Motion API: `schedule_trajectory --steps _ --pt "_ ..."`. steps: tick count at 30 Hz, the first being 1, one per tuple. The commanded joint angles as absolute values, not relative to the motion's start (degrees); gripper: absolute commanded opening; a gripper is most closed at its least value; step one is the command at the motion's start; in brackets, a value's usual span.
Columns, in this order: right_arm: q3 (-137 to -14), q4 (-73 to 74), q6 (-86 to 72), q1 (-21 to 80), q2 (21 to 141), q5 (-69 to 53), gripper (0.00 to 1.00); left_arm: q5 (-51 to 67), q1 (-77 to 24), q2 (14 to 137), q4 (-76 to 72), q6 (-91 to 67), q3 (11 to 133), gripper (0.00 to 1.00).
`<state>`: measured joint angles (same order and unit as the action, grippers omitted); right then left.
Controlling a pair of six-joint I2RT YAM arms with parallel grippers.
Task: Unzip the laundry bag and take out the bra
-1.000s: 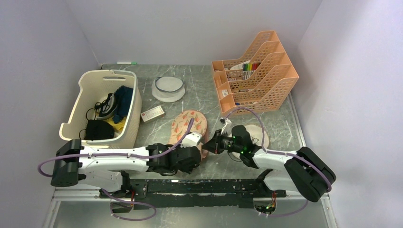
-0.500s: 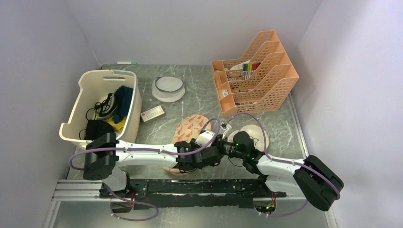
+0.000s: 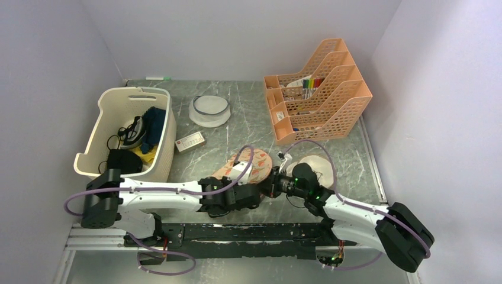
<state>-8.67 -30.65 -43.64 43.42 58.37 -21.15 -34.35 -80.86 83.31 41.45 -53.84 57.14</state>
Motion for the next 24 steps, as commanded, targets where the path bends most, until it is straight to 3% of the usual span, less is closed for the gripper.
schedule_trajectory --steps 1,8,17,19,22,24 --pt "-11.8 -21.2 -39.6 39.9 55.5 -13.6 0.0 -36.2 -81.2 79.2 47.9 -57.0 54.0 0.07" --pt "-13.3 -12.4 -36.6 29.7 51.8 -13.7 0.0 -36.1 -81.1 76.1 46.7 -58.5 50.5 0.07" --pt "-10.3 -14.4 -35.5 29.1 48.6 -23.8 0.0 -29.9 -70.4 72.0 40.0 -52.5 43.8 0.15" --pt "-8.8 -16.9 -36.4 29.1 48.4 -28.1 0.0 -29.4 -69.6 70.0 40.2 -51.3 43.9 0.27" --pt "-5.6 -22.5 -38.5 29.2 48.6 -34.0 0.0 -27.7 -69.6 67.8 43.1 -49.9 45.8 0.55" --pt "-4.2 -26.7 -39.9 29.7 49.2 -37.1 0.0 -25.4 -69.9 65.5 45.7 -49.9 47.5 0.63"
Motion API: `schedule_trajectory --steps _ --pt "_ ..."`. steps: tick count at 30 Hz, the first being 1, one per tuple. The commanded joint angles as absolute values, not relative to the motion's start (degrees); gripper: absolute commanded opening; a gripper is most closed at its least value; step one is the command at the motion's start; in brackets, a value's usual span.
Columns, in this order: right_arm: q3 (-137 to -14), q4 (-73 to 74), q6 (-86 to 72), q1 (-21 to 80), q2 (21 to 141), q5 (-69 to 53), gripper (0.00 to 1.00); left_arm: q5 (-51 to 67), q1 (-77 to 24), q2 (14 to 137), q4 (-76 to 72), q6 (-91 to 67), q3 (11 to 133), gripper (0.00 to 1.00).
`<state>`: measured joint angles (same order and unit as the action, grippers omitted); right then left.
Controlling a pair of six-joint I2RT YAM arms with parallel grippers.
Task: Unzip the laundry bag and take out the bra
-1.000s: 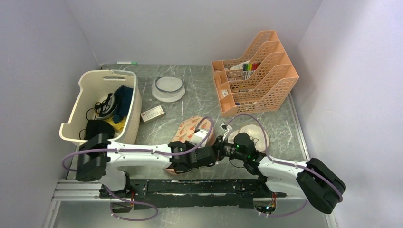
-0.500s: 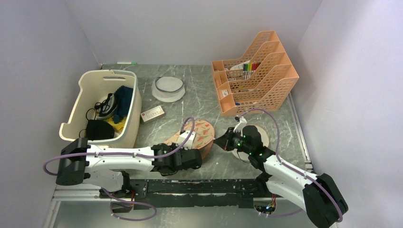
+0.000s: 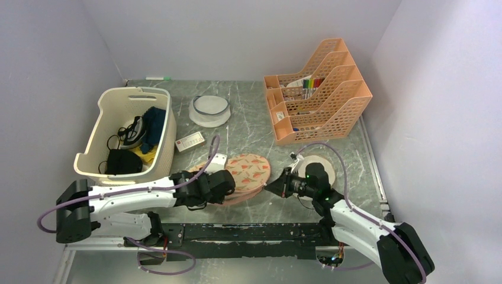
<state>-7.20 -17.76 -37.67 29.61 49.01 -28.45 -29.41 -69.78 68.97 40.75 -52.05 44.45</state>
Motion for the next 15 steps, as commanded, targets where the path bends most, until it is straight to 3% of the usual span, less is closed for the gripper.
schedule_trajectory --steps 1,8,15 --pt "-4.0 -27.7 -40.3 30.0 49.6 -38.2 0.0 -24.2 -70.3 63.5 46.5 -49.7 48.0 0.64" --pt "-3.3 -31.3 -42.5 31.6 49.6 -37.6 0.0 -18.1 -71.4 52.5 38.2 -47.3 47.7 0.75" --pt "-4.4 -31.2 -44.1 32.0 50.4 -39.6 0.0 -18.9 -71.5 66.2 30.9 -43.7 54.6 0.78"
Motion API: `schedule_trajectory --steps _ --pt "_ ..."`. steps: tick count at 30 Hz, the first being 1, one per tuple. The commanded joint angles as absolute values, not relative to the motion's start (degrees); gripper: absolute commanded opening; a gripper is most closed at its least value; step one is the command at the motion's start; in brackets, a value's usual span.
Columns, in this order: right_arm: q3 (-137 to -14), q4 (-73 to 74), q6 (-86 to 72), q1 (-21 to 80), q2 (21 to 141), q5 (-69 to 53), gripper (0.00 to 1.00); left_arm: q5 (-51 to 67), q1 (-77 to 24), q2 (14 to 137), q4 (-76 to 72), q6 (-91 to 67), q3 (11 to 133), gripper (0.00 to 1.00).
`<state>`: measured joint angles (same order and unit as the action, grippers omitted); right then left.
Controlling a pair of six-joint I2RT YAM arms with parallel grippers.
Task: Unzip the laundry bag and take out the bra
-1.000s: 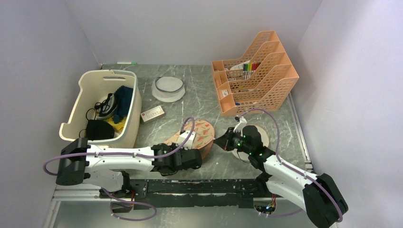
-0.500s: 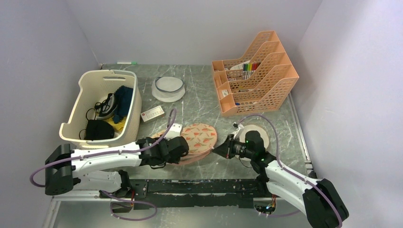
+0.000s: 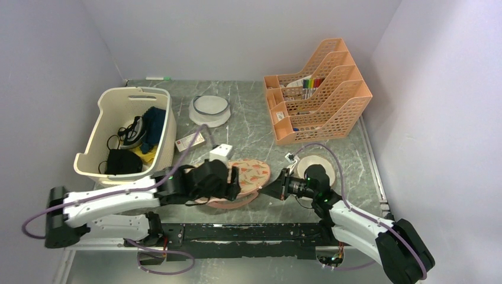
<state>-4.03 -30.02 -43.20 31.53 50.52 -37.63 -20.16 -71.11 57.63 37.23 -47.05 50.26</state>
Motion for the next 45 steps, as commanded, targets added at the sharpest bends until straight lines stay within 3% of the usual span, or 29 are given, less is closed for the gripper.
schedule_trajectory --steps 1,10,14,23,27,39,45 --pt "-4.3 -30.9 -44.2 32.0 49.8 -39.7 0.0 -19.5 -71.6 69.1 31.0 -42.9 56.3 0.78" --pt "-3.0 -26.5 -43.4 33.0 45.3 -37.5 0.0 -29.8 -77.0 90.6 38.4 -38.2 69.2 0.76" --pt "-3.1 -27.9 -43.3 33.1 46.0 -39.3 0.0 -30.6 -78.3 93.6 37.3 -38.1 69.5 0.68" --pt "-4.1 -24.9 -41.6 33.2 46.8 -38.5 0.0 -33.9 -78.4 96.5 41.8 -40.3 70.5 0.33" --pt "-3.0 -24.0 -42.6 33.1 46.3 -34.6 0.0 -34.1 -78.4 94.5 43.3 -41.7 68.7 0.08" --pt "-9.6 -9.4 -39.0 31.8 49.8 -14.7 0.0 -32.1 -78.4 80.5 43.7 -44.8 58.6 0.07" --pt "-9.4 -11.9 -38.0 30.2 49.4 -18.7 0.0 -31.2 -78.4 78.0 42.3 -48.3 52.9 0.07"
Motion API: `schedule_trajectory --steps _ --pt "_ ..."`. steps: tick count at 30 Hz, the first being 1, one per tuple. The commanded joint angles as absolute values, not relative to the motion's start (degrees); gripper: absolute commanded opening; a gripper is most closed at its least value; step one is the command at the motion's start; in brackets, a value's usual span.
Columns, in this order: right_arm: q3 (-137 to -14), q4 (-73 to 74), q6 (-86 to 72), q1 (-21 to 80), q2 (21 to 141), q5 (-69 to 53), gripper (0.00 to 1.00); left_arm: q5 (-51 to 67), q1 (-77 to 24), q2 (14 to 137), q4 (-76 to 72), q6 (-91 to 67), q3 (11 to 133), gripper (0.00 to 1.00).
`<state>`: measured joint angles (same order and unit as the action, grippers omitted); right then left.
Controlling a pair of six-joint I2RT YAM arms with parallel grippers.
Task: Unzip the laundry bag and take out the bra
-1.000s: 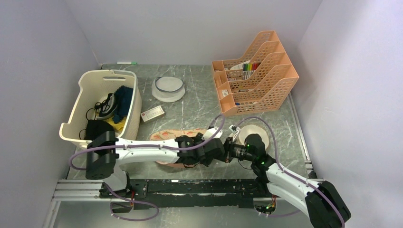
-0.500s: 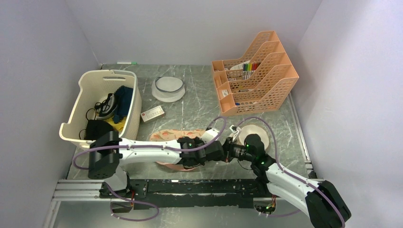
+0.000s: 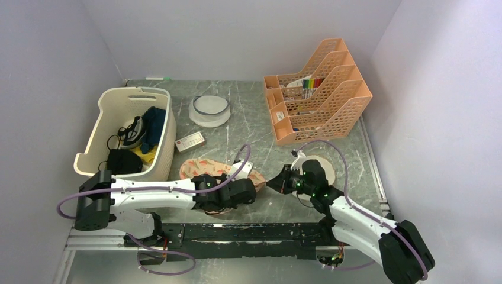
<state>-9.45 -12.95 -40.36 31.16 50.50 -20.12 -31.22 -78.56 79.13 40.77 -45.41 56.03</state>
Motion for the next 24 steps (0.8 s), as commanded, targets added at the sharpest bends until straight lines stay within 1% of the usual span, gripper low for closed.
schedule_trajectory --steps 1,4,8,12,14,16,19,22,24 --pt "-8.9 -12.5 -38.2 30.2 48.1 -19.4 0.0 -31.0 -78.4 78.0 41.4 -48.6 52.2 0.07" --pt "-6.3 -14.5 -39.7 30.2 41.7 -21.4 0.0 -30.8 -78.4 78.3 36.4 -47.6 50.0 0.07" --pt "-4.7 -11.7 -41.1 30.2 34.1 -22.0 0.0 -30.8 -76.7 81.8 31.7 -44.7 50.6 0.07" --pt "-4.1 -9.1 -40.4 30.2 30.6 -24.8 0.0 -32.6 -73.5 86.7 34.4 -43.2 55.8 0.08" --pt "-3.8 -9.6 -40.0 30.2 31.0 -27.8 0.0 -34.4 -72.9 87.7 37.7 -43.4 58.2 0.14" --pt "-3.1 -12.1 -40.3 30.2 32.1 -31.6 0.0 -33.1 -72.9 86.8 39.1 -43.2 59.3 0.25" --pt "-2.2 -16.4 -40.9 30.3 34.6 -36.7 0.0 -23.9 -73.1 81.1 35.0 -41.0 56.7 0.41" --pt "-1.1 -19.8 -40.9 30.4 36.3 -38.0 0.0 -18.1 -74.6 74.4 32.8 -41.9 53.4 0.62" --pt "0.0 -22.2 -41.7 30.4 36.9 -37.4 0.0 -16.2 -75.4 71.2 33.5 -42.1 52.1 0.66"
